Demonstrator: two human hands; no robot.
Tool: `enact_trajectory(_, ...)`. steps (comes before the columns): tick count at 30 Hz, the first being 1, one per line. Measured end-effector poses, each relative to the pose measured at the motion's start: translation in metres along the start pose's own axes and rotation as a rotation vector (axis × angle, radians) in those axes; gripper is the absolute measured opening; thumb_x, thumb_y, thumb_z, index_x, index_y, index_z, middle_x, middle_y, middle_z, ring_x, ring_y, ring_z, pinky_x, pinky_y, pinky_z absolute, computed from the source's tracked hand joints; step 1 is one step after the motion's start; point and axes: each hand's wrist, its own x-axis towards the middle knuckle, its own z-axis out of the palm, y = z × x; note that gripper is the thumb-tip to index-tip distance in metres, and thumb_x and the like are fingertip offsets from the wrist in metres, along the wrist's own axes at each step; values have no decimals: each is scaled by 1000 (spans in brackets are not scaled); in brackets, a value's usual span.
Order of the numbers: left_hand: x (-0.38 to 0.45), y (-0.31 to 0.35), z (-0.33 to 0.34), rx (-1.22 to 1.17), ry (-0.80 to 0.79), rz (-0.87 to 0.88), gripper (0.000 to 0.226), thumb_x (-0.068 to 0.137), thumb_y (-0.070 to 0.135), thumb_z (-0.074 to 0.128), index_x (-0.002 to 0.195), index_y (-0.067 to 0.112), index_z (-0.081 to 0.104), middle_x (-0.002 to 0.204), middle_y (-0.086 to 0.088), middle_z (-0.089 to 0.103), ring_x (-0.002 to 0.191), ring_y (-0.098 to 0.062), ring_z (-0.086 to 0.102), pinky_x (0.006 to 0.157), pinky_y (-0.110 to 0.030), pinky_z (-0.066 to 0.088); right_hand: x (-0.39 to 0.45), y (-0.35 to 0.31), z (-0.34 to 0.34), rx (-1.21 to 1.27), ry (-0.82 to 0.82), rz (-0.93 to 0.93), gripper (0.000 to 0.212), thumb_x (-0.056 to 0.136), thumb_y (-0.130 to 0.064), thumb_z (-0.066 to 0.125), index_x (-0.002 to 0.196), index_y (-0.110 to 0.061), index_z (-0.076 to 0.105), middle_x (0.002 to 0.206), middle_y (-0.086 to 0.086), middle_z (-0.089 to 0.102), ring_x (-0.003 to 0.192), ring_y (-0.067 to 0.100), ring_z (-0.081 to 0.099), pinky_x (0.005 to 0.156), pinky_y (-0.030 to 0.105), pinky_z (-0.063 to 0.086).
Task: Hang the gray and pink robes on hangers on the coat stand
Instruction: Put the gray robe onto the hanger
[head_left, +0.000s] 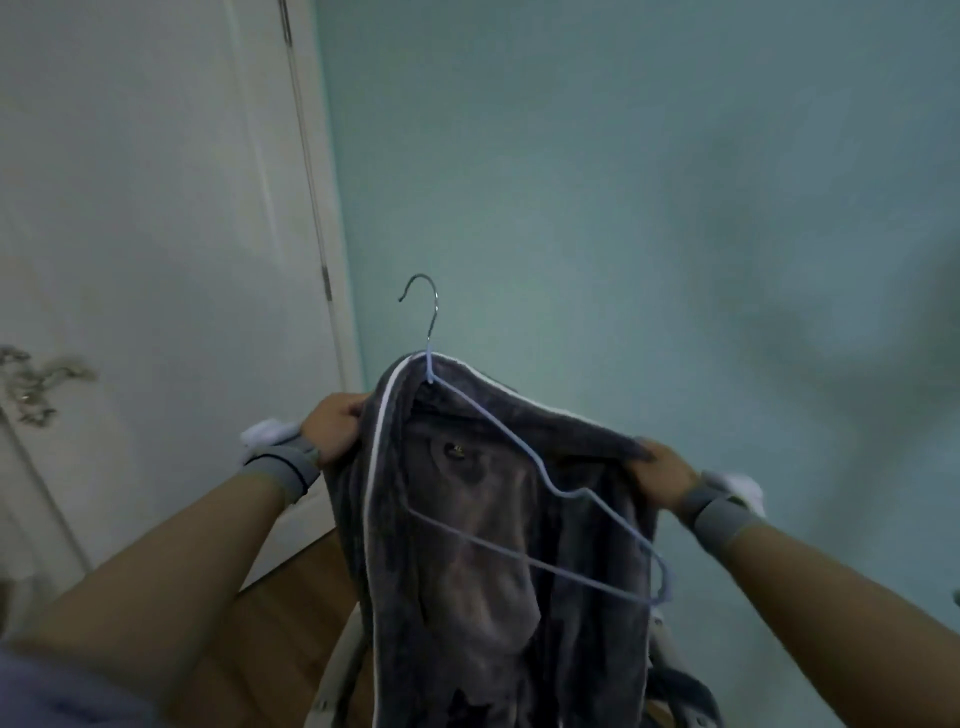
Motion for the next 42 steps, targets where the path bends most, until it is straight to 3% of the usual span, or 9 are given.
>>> enact_trajectory(7, 5, -9, 15, 466, -142, 3, 31, 93, 19, 52, 122, 12, 57, 132, -14, 58, 119, -31, 55, 91, -30, 41, 21, -6, -80, 4, 337, 30, 25, 85, -35, 60, 71, -15, 62, 85, 15, 68, 93, 33, 63, 65, 28, 38)
enact_trajectory(11, 8, -8, 22, 554, -51, 81, 27, 90, 14, 48, 115, 11, 58, 124, -20, 59, 114, -37, 57, 88, -35, 44, 16, -8, -97, -145, 366, -14, 42, 79, -46, 64, 49, -21, 49, 52, -9, 49, 67, 26, 53, 47, 24, 29)
enact_trajectory(19, 21, -8, 22, 814, -71, 201, 41, 91, 23, 41, 133, 23, 42, 108, -14, 54, 102, -32, 56, 80, -34, 40, 9, -26, -109, -366, 367, -48, 49, 78, -61, 57, 60, -16, 55, 72, 12, 61, 72, 31, 56, 62, 30, 36)
enact_trajectory(26, 18, 7, 17, 929, 98, 211, 47, 97, 28, 34, 144, 31, 28, 121, -13, 50, 111, -31, 50, 89, -35, 39, 5, -52, -103, -505, 294, 8, 56, 81, -63, 50, 58, -12, 48, 96, 20, 69, 91, 37, 62, 67, 31, 39)
enact_trajectory(30, 18, 10, 11, 771, 154, 36, 36, 95, 24, 34, 130, 23, 42, 118, -15, 53, 106, -35, 55, 85, -36, 42, -5, -78, -92, -127, 167, -39, 54, 85, -60, 47, 77, -10, 64, 87, 14, 68, 80, 28, 62, 68, 27, 40)
enact_trajectory(34, 20, 13, 5, 326, 164, -106, 26, 87, 3, 36, 92, 8, 62, 106, -21, 64, 96, -36, 60, 77, -34, 44, -18, -102, -62, 505, -445, -14, 46, 92, -48, 41, 88, -9, 64, 68, 6, 70, 55, 12, 66, 53, 19, 54)
enact_trajectory(36, 19, 12, 0, 210, 188, -135, 29, 81, -6, 38, 63, 11, 53, 86, -22, 61, 81, -31, 56, 68, -29, 38, -12, -99, -56, 333, -386, -23, 48, 95, -45, 37, 99, -5, 62, 79, 12, 68, 67, 20, 67, 62, 24, 56)
enact_trajectory(39, 14, 9, -2, 132, 206, -145, 34, 78, -8, 39, 51, 12, 40, 73, -15, 52, 75, -24, 50, 66, -28, 35, 5, -82, -52, -68, 4, -96, 38, 98, -32, 40, 124, -8, 53, 122, 13, 62, 111, 29, 58, 95, 31, 42)
enact_trajectory(42, 11, 11, 2, 89, 202, -119, 39, 79, -9, 39, 48, 13, 39, 71, -13, 50, 75, -20, 47, 67, -27, 33, 8, -64, -34, -188, -101, -140, 42, 98, -25, 41, 138, -16, 38, 140, 9, 49, 127, 27, 48, 103, 27, 34)
